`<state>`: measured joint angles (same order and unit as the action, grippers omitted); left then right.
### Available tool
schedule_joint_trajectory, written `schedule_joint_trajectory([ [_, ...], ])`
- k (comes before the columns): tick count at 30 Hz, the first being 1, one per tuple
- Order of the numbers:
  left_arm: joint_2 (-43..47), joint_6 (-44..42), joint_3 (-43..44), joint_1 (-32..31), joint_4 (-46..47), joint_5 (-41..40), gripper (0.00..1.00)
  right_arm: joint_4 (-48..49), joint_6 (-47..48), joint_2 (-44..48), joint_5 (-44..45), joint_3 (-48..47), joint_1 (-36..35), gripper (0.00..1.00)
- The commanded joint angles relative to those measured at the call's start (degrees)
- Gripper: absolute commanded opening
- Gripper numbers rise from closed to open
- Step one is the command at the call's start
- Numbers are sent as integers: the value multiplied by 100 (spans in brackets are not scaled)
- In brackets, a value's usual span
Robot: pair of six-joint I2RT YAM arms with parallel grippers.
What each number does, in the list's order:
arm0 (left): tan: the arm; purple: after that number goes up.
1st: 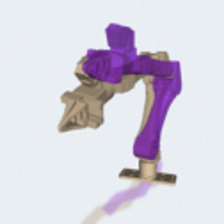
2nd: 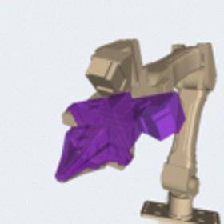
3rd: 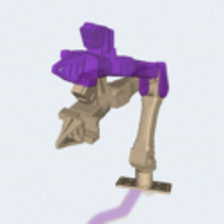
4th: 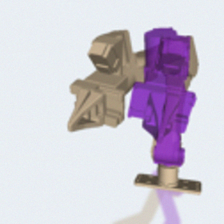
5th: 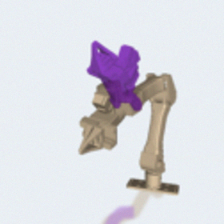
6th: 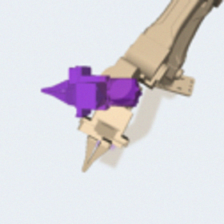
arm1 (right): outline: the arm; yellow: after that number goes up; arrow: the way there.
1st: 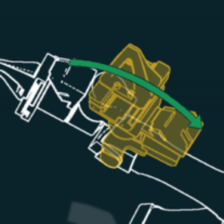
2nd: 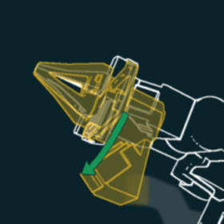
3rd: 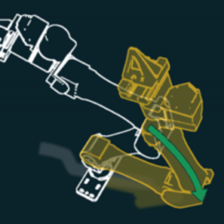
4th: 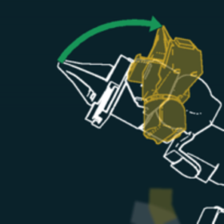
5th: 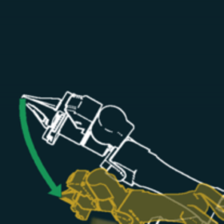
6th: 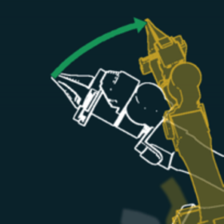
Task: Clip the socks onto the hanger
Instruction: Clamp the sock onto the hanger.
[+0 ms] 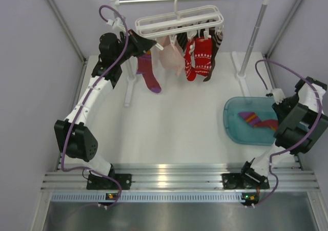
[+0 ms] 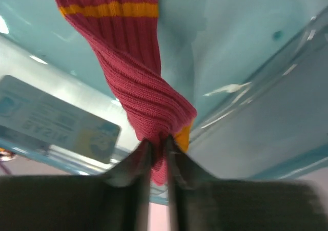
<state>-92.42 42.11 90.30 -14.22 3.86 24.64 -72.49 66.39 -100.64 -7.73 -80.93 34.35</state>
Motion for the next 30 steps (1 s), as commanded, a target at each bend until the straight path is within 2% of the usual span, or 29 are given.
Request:
schedule_joint_trajectory([
  [1,40,-1,-56,24,221,67,0,199,418,246,131,-22,19,20],
  [3,40,8,-74,33,229,84,0,490,462,334,210,120,-24,44],
  [5,49,-10,-65,33,221,84,0,438,498,378,97,42,-60,53],
  [6,58,-27,-65,33,221,84,0,202,480,370,-209,-184,-77,62],
  [8,66,-27,-74,33,221,84,0,-63,149,326,-544,-458,-165,63],
  [10,58,-10,-65,33,221,84,0,-178,-230,317,-1045,-757,-279,59],
  [11,66,8,-74,33,221,84,0,-73,-763,369,-1212,-775,-393,58],
  [13,66,17,-100,33,247,84,0,488,-1214,588,-1521,-566,-577,58],
  [14,66,17,-101,33,247,84,0,847,-1782,668,-1495,-399,-813,57],
  [20,93,-27,-92,42,247,76,0,2659,-3086,914,-1310,937,-1395,57],
  [24,67,-27,-83,51,238,93,0,3556,-3387,967,-1047,1693,-1572,59],
  [30,22,-18,-92,51,256,102,0,3978,-3255,564,-862,1878,-1563,60],
])
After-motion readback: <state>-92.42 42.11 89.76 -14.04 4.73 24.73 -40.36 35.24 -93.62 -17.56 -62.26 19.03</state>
